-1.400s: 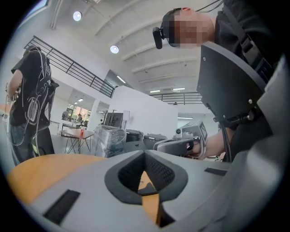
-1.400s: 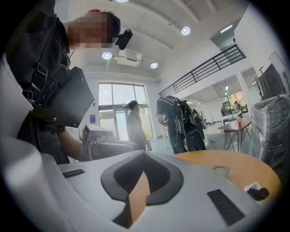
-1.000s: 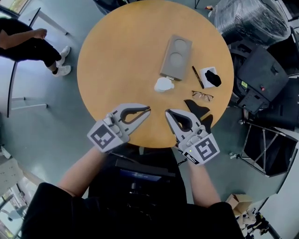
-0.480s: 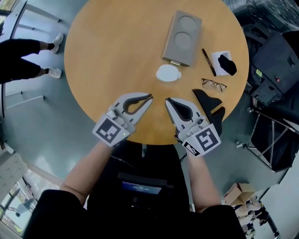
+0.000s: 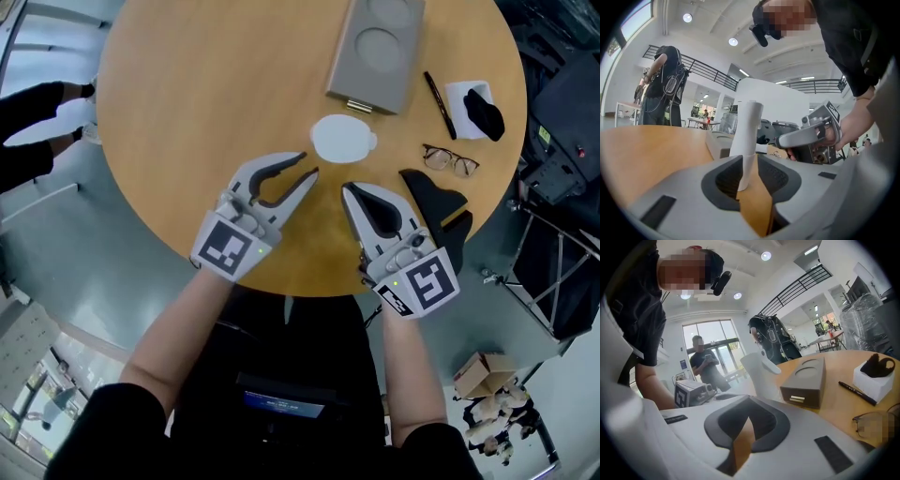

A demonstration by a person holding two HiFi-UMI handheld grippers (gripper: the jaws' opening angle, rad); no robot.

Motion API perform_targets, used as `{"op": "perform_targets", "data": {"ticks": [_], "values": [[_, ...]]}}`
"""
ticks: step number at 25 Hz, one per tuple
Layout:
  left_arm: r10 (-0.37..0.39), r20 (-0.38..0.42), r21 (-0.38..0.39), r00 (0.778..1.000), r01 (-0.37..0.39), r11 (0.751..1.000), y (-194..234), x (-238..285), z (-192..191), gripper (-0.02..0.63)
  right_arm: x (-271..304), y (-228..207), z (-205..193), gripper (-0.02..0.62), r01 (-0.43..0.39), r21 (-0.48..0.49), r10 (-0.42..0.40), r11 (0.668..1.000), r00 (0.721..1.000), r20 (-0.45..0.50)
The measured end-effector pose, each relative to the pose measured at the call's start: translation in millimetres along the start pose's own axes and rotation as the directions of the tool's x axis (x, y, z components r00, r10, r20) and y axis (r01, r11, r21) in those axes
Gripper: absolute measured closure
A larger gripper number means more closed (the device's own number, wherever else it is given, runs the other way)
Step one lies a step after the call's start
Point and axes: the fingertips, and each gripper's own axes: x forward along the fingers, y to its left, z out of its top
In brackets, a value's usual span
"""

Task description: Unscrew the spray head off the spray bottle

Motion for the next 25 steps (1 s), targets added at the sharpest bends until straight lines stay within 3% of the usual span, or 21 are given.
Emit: {"op": "perform_targets", "data": {"ticks": [9,25], "values": [[-0.010,-0.004,0.061,1.000,0.011,0.998,10,30,-26,0.247,3,-15,-34,0.589,0.016,0.024,-0.016,1.000,1.000,-0.007],[-0.019,0.006,0.125,1.000,0.018,0.992,7,81,-31,0.193,-19,-32,-55,0.589,0.031,0.047,-0.031,0.998,0.999,-0.008]]}}
